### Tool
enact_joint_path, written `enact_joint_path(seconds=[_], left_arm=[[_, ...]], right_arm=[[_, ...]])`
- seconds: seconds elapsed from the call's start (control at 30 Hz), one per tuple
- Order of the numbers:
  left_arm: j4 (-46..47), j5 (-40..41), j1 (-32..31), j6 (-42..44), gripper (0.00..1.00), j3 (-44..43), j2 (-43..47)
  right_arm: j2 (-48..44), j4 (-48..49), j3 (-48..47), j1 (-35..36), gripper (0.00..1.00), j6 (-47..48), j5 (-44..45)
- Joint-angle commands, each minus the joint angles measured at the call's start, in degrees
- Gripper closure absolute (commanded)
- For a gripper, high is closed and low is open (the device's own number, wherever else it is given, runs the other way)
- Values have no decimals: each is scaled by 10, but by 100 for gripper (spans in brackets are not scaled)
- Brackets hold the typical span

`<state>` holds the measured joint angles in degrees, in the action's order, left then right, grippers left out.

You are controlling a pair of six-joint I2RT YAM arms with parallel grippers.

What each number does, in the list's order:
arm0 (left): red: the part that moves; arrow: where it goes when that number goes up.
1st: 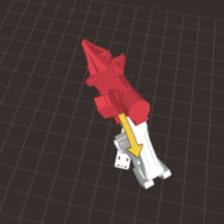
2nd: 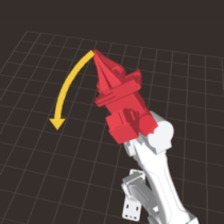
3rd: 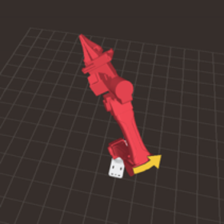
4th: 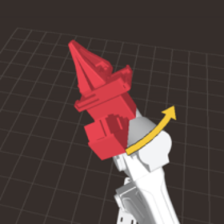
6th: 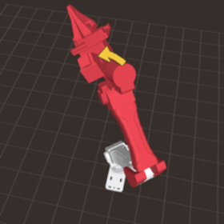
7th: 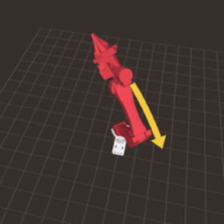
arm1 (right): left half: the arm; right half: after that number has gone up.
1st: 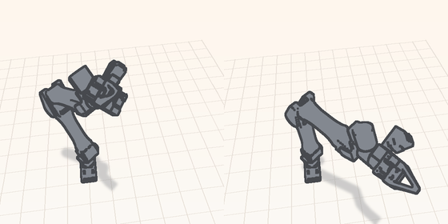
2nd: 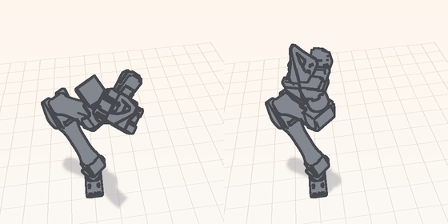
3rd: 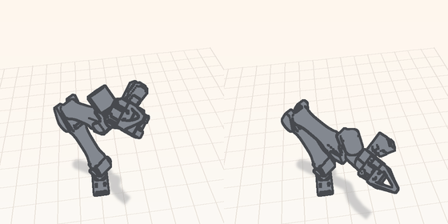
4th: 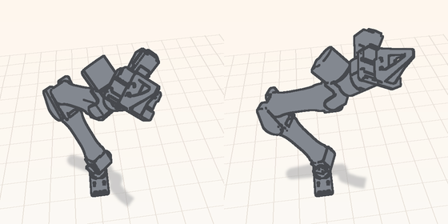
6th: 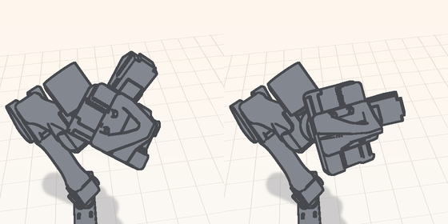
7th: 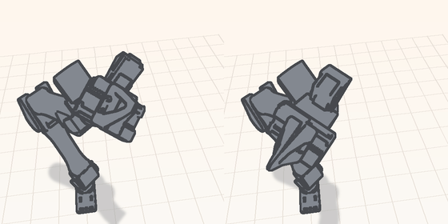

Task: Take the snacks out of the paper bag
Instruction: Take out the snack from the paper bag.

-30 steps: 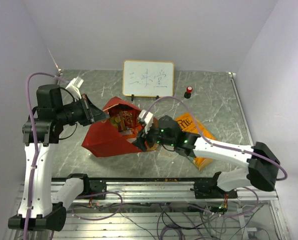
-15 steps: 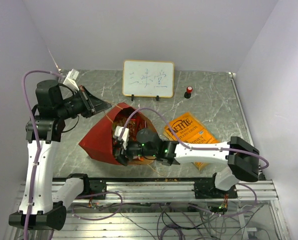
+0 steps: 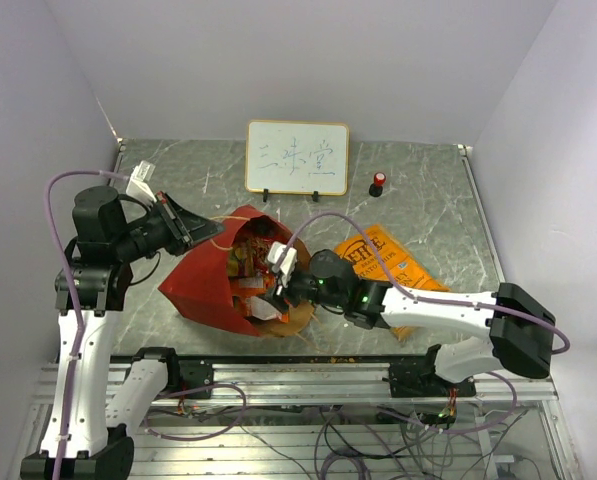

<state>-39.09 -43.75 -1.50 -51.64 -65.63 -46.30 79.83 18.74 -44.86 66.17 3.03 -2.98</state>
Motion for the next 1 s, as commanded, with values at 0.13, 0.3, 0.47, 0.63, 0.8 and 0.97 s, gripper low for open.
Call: enact_joint_path(seconds=[0.13, 0.3, 0.47, 0.63, 0.8, 0.97], left_arm=[[-23, 1, 0, 9, 93, -7, 22], [-12, -6, 0, 8, 93, -4, 18], [-28, -16, 0, 37, 93, -17, 3], [-11, -32, 0, 36, 93, 4, 6], [-25, -41, 0, 60, 93, 6, -5], [-75, -31, -1, 121, 93, -22, -30]], right_arm=[[-2, -119, -2, -11, 37, 211, -95], [47, -156, -39, -11, 24, 234, -163], [119, -142, -86, -14, 1, 228, -197], [162, -149, -107, -14, 0, 248, -196], [211, -120, -118, -15, 1, 265, -112], [239, -70, -118, -17, 8, 288, -47]])
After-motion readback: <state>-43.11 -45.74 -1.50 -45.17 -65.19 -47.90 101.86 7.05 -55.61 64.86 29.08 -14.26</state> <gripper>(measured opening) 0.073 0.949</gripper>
